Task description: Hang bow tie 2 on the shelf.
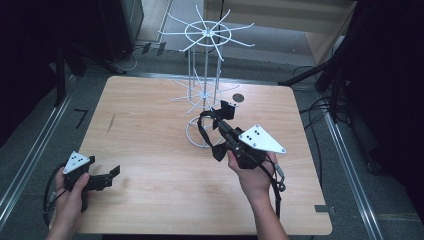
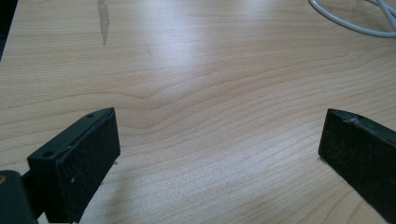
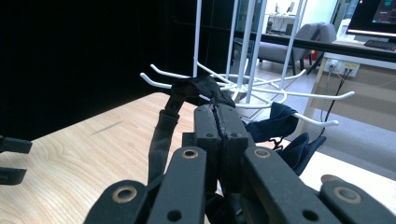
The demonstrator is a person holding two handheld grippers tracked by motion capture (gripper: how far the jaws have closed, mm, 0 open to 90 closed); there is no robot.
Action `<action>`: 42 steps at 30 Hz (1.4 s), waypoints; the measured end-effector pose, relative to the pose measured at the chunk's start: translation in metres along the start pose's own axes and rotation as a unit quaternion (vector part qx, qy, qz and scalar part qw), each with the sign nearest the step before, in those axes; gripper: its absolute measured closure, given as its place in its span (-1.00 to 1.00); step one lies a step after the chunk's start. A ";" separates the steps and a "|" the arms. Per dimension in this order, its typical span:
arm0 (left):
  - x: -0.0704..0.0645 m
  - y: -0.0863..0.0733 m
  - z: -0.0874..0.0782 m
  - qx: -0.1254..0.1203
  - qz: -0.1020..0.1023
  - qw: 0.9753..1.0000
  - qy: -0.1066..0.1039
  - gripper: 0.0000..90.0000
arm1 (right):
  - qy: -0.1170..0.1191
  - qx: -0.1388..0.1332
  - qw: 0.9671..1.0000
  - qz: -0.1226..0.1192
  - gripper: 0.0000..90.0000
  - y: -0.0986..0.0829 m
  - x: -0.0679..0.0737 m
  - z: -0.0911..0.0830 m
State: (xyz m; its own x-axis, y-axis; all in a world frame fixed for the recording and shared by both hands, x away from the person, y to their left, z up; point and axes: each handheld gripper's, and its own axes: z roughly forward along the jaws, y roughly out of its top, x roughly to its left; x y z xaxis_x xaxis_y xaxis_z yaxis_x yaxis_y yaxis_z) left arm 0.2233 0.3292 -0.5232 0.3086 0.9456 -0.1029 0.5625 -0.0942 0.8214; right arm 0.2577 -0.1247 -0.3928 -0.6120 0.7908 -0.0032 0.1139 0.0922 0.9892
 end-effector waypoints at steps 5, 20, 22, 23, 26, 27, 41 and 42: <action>0.000 0.000 0.000 -0.001 0.000 1.000 -0.001 -1.00 | -0.008 0.003 1.000 0.007 1.00 -0.002 -0.004 0.005; 0.000 0.000 -0.001 -0.002 0.000 1.000 -0.001 -1.00 | -0.024 0.016 0.999 0.032 1.00 -0.012 -0.014 0.020; 0.000 0.000 -0.001 -0.002 0.000 1.000 -0.001 -1.00 | -0.027 0.018 0.999 0.034 1.00 -0.013 -0.014 0.022; 0.000 0.000 -0.001 -0.002 0.000 1.000 -0.001 -1.00 | -0.028 0.018 0.999 0.035 1.00 -0.014 -0.014 0.023; 0.000 0.000 -0.001 -0.002 -0.001 1.000 -0.001 -1.00 | -0.034 0.019 0.998 0.039 1.00 -0.016 -0.015 0.026; 0.000 0.000 -0.001 -0.002 0.000 1.000 -0.001 -1.00 | -0.035 0.021 0.998 0.041 1.00 -0.017 -0.015 0.027; 0.000 0.000 -0.001 -0.003 0.000 1.000 0.000 -1.00 | -0.045 0.039 0.997 0.057 0.91 -0.032 -0.017 0.038; 0.000 0.000 -0.001 -0.003 0.000 1.000 0.000 -1.00 | -0.043 0.040 0.997 0.057 0.88 -0.032 -0.017 0.038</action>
State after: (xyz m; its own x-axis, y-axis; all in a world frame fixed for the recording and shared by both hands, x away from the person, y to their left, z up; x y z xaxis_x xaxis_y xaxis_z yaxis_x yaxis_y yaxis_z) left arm 0.2227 0.3297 -0.5231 0.3093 0.9454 -0.1029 0.5580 -0.0928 0.8246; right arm 0.2941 -0.1176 -0.4305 -0.5231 0.8472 0.0931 0.2437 0.0440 0.9688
